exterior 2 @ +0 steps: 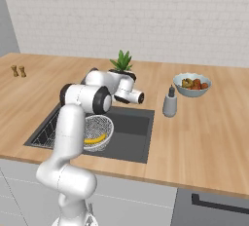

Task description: Put the colander in the sink, put the banana in the colander, and turn on the sink faucet and pour water over the colander.

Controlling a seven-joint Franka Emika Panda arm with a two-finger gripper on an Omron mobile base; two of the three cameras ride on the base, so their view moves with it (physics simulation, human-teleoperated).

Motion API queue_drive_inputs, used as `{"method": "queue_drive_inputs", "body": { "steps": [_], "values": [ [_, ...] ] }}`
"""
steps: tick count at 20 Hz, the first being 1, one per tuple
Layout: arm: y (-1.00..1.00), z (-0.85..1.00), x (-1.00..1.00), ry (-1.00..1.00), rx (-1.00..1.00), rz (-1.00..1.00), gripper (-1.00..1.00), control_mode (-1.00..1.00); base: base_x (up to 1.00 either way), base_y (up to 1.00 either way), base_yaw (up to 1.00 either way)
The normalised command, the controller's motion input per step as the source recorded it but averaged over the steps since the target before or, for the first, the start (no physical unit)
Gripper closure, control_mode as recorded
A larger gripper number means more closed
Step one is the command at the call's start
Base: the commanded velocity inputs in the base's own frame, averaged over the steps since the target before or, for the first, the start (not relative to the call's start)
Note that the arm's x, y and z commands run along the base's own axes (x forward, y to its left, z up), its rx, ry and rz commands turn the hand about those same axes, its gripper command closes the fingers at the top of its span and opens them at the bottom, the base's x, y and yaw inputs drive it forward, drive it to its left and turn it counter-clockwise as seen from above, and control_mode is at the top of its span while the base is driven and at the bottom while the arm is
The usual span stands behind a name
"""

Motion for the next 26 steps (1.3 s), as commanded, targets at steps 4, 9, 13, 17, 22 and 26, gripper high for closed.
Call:
{"method": "queue_drive_inputs", "body": {
  "steps": [4,9,13,17,22,26],
  "values": [
    [-1.00,0.00,0.05,0.07,0.00,-0.28,1.00,-1.00,0.00,0.00,0.00],
    [-1.00,0.00,0.14,0.08,0.03,-0.27,1.00,-1.00,0.00,0.00,0.00],
    [-1.00,0.07,0.19,0.13,0.09,-0.23,1.00,-1.00,0.00,0.00,0.00],
    [-1.00,0.92,-0.01,0.03,0.26,-0.04,1.00,-1.00,0.00,0.00,0.00],
    [-0.97,1.00,-0.09,0.00,0.31,0.00,1.00,-1.00,0.00,0.00,0.00],
    [-0.77,1.00,-0.51,-0.08,0.23,0.00,1.00,-1.00,0.00,0.00,0.00]
  ]
}}
